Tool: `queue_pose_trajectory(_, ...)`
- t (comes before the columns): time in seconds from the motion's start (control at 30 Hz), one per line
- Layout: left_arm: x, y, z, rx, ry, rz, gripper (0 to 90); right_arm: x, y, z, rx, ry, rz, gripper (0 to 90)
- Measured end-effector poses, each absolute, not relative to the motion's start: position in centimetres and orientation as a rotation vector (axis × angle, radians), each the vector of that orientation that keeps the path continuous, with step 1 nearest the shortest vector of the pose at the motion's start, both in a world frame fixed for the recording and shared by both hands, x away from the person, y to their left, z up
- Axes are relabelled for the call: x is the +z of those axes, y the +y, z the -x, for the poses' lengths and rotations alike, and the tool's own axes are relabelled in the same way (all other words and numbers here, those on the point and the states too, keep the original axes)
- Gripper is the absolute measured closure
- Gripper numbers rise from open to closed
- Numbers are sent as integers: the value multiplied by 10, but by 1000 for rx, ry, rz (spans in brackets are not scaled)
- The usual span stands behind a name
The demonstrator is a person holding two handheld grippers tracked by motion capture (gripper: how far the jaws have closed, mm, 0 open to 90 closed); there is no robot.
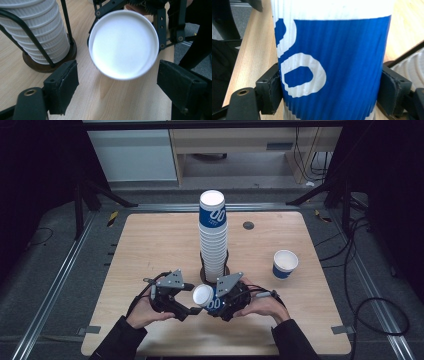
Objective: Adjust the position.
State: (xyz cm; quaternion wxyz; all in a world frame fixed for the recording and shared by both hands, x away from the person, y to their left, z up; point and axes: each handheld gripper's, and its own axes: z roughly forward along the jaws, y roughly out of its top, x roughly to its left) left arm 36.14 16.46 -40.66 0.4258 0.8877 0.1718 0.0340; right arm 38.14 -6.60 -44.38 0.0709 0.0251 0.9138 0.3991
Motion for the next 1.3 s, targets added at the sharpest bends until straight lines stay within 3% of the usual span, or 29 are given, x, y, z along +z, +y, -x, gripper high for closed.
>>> queue_pose_trajectory(0.3, -413, 153, -360, 72, 407, -2265, 176, -450, -54, -377, 1155, 2785, -33, 201)
queue_pose_trajectory(0.73, -416, 151, -359, 55, 409, -2283, 258, -448, -49, -373, 1158, 2794, -20, 198)
queue_pose_trajectory(0.93, -416, 152, -359, 62, 413, -2278, 261, -447, -49, -374, 1168, 2780, -15, 165)
queue_pose_trajectory(1.03, -415, 154, -359, 58, 414, -2268, 261, -445, -51, -375, 1207, 2771, -32, 95)
queue_pose_trajectory(1.3, -407, 168, -363, 86, 451, -2206, 262, -433, -69, -382, 1323, 2703, -130, 66)
